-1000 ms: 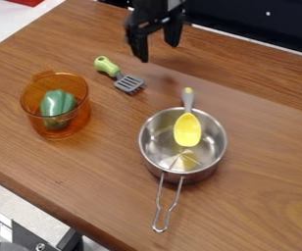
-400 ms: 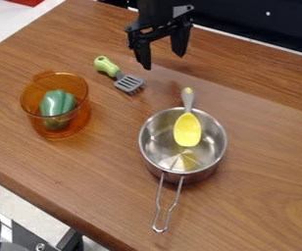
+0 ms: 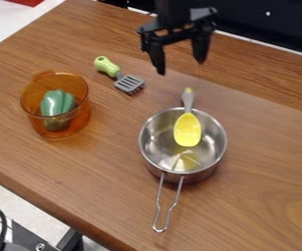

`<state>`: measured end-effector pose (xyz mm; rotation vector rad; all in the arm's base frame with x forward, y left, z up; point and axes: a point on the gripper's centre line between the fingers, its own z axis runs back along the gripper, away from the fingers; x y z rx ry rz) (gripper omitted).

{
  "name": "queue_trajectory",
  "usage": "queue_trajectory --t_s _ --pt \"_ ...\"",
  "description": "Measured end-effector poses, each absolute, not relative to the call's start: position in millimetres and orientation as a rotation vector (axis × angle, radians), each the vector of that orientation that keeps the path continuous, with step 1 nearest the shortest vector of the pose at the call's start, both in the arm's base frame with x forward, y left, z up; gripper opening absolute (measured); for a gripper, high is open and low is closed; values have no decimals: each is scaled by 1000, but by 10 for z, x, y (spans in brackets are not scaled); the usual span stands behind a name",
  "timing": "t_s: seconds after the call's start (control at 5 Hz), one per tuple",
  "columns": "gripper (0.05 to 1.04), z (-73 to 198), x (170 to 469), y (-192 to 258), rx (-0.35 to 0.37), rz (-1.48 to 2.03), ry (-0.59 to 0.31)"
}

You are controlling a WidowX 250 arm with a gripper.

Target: Put the yellow spoon on the table

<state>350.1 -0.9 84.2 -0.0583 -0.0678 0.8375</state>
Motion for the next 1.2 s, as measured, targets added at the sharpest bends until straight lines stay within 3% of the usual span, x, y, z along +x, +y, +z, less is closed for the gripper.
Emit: queue_trajectory --t_s 0.4,1.0,1.2 --pt "996 770 3380 -200 -47 651 -104" --pt "981 646 3266 -305 -43 522 -74" --pt "872 584 3248 -337 -29 496 -59"
